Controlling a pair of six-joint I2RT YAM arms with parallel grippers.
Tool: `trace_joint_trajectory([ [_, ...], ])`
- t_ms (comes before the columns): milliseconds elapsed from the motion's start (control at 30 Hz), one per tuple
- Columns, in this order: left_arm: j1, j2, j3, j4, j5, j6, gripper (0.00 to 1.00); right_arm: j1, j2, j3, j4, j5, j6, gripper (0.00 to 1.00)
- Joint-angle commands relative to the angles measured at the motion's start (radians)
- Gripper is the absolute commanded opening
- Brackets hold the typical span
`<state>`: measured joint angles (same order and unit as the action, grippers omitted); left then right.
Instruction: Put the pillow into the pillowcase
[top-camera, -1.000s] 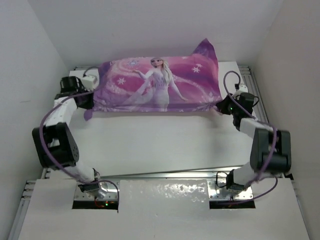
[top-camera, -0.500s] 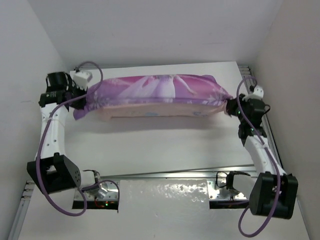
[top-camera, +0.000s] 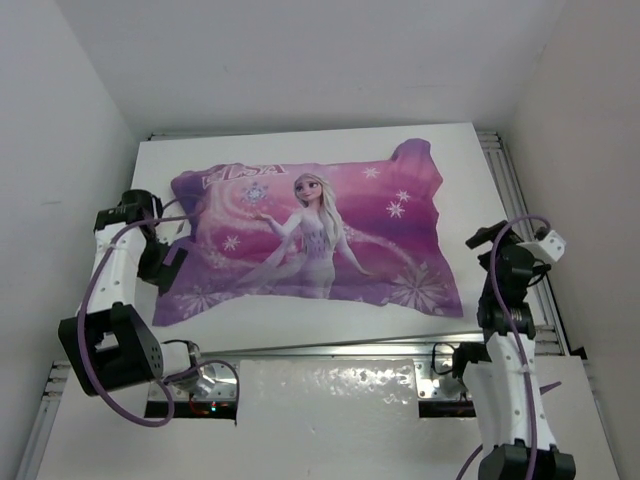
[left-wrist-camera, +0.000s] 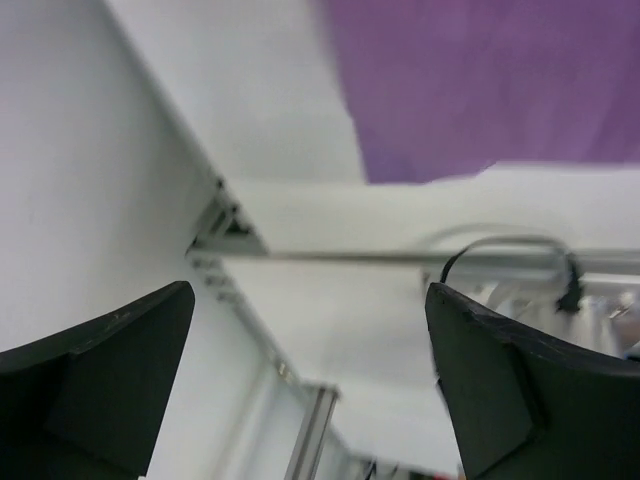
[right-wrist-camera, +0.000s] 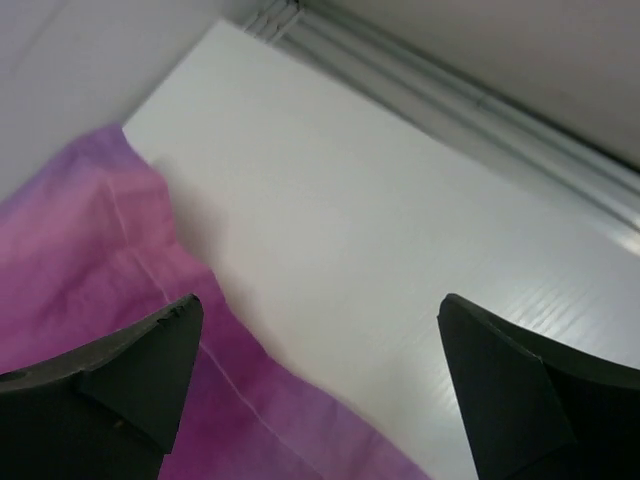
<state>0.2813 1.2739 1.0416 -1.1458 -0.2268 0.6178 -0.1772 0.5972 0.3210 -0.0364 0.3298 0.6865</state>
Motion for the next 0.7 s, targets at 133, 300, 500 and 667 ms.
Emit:
trace_joint_trajectory([
  [133, 0.012, -0.085, 0.088, -0.169, -0.246, 0.025, 1.00, -0.002, 0.050, 0.168, 0.061, 0.071, -0.123, 0.99],
  [300, 0.015, -0.081, 0.269, 0.013, -0.235, -0.021, 1.00, -0.004, 0.231, 0.369, -0.045, -0.089, -0.224, 0.99],
  [500, 0.024, -0.131, 0.302, 0.328, -0.123, -0.237, 1.00, -0.002, 0.318, 0.466, -0.074, -0.120, -0.251, 0.99],
  [667, 0.022, -0.120, 0.264, 0.426, -0.065, -0.464, 1.00, -0.002, 0.306, 0.431, -0.025, -0.107, -0.252, 0.99],
])
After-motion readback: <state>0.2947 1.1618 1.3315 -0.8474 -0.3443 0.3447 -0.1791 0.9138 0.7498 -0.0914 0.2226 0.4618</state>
